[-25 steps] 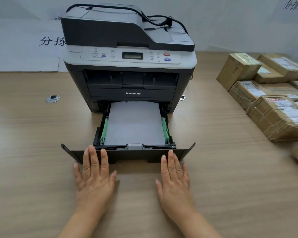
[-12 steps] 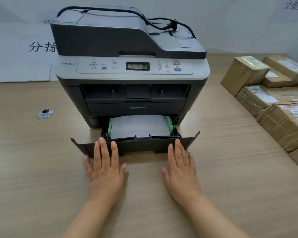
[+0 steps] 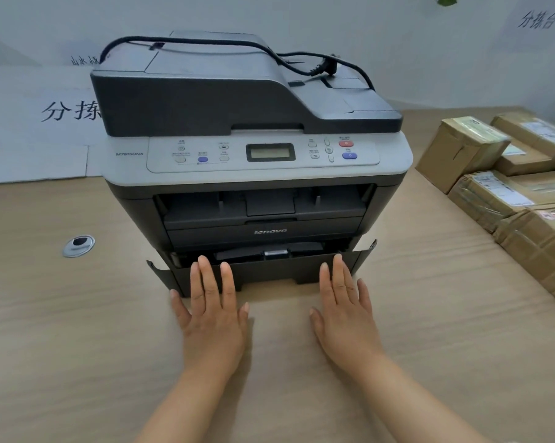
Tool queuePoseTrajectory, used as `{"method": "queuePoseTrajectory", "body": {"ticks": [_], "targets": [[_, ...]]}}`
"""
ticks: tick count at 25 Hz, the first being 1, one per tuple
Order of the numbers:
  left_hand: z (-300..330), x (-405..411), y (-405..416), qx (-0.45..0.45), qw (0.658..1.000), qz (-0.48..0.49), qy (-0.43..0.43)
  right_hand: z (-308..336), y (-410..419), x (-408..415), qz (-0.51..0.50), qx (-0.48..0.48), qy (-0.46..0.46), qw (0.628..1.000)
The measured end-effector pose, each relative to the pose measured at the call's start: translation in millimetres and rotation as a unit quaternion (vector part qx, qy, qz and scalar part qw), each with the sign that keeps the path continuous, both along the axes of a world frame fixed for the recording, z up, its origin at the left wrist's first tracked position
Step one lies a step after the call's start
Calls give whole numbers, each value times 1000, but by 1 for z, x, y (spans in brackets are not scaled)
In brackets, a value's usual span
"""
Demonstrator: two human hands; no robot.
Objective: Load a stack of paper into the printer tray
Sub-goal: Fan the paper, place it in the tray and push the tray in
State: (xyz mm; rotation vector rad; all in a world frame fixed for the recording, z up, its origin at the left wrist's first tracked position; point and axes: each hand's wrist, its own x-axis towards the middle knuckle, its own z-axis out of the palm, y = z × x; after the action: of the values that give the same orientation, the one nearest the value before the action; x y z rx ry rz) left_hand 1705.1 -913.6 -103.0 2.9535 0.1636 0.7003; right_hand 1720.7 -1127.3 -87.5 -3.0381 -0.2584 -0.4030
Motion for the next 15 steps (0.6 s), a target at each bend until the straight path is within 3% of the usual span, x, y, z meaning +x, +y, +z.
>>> {"method": "queuePoseTrajectory", "body": {"ticks": [15], "targets": [[-2,30,1,-14,1000,12,19,0,22,25,-27,27,44,998]]}}
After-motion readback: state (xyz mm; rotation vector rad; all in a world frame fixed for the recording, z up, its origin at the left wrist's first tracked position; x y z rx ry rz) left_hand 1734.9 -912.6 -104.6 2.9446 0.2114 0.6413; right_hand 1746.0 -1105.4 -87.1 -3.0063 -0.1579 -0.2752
